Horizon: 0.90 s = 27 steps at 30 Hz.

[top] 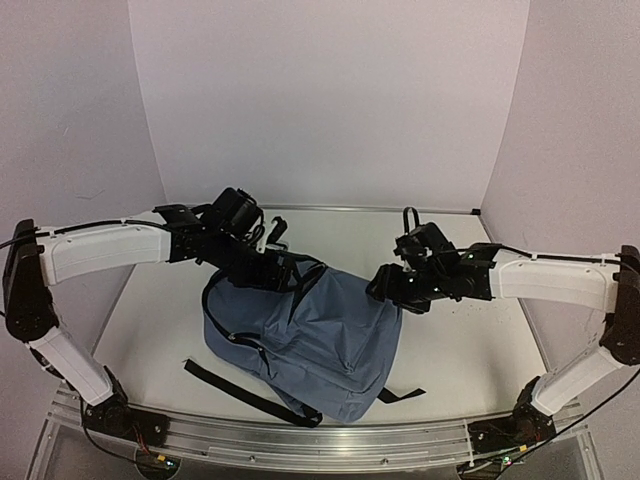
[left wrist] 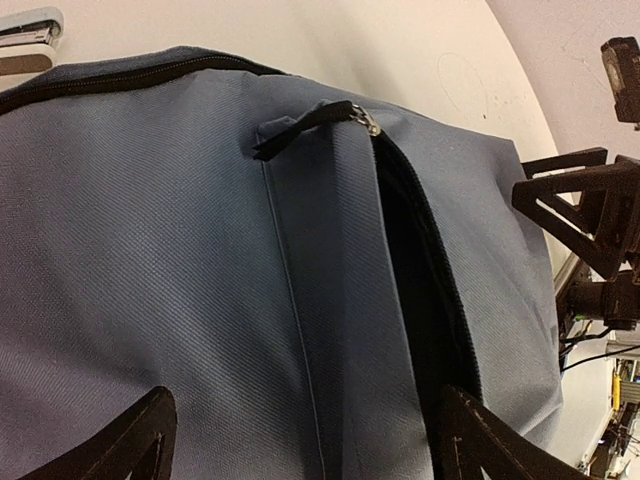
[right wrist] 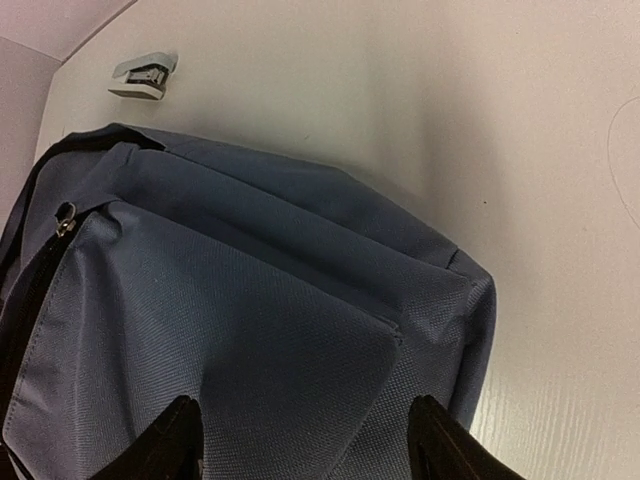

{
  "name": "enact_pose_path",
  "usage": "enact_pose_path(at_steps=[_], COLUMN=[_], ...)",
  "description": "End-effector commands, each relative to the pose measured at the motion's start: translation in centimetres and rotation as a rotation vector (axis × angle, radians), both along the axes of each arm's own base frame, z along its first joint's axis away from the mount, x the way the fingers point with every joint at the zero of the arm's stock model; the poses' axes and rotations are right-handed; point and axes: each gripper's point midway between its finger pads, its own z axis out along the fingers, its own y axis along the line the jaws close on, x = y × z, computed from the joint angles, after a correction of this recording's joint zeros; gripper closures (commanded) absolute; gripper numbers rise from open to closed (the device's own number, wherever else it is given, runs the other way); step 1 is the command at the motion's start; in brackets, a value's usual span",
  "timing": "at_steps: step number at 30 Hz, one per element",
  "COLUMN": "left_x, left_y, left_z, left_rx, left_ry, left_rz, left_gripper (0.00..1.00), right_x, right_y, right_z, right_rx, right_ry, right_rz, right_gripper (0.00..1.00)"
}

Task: Pack the student bag
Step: Adjust the student bag at the center of the board.

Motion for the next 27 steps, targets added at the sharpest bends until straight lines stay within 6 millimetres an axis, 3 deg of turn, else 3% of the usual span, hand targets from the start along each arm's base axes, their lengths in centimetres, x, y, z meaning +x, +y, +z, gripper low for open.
enact_pose_path(at_steps=[1,3,5,9,11,13,19,25,26,27], left_x=[1.5,1.7,1.8,1.3,0.8,0.0,-2.0,-2.6,-2.3,-1.7], left_y=[-0.8,-0.8,-0.9,-1.3,-1.5,-1.6,-2.5,-3.8,-3.7,-3.4], left_z=[1.1,0.5,0.1,-0.8,-0.9,-1.3,-1.0,-0.1,-0.5,-1.0], left_rx=[-0.035,-0.026,-0.027,-0.028,-0.042,-0.063,-0.171,-0.365,-0.367,-0.356], left_ry=[-0.008,0.002,0.016,0.050,0.064,0.085,0.153,0.213,0.212,0.200], left_rz=[-0.003,0.002,-0.005,-0.036,-0.060,-0.090,-0.141,-0.106,-0.074,-0.033], left_gripper=[0.10,0.12,0.22,0.71,0.89,0.97,1.00,1.00,1.00,1.00], right_x=[0.3,0.1,0.2,0.6,1.2,1.9,6.5,11.3,11.5,11.7], right_y=[1.4,1.8,1.8,1.5,1.3,1.2,1.3,1.4,1.4,1.4], right_z=[-0.8,-0.9,-0.8,-0.5,0.0,0.6,2.5,2.6,2.7,3.1], right_rx=[0.041,0.054,0.056,0.037,0.018,-0.009,-0.115,-0.288,-0.307,-0.318], right_ry=[0.005,0.017,0.012,-0.019,-0.051,-0.092,-0.212,-0.276,-0.275,-0.276], right_rz=[0.014,0.029,0.026,0.018,0.012,0.013,0.018,0.023,0.027,0.025], right_gripper=[0.39,0.44,0.54,0.92,1.00,1.00,1.00,1.00,0.96,0.82])
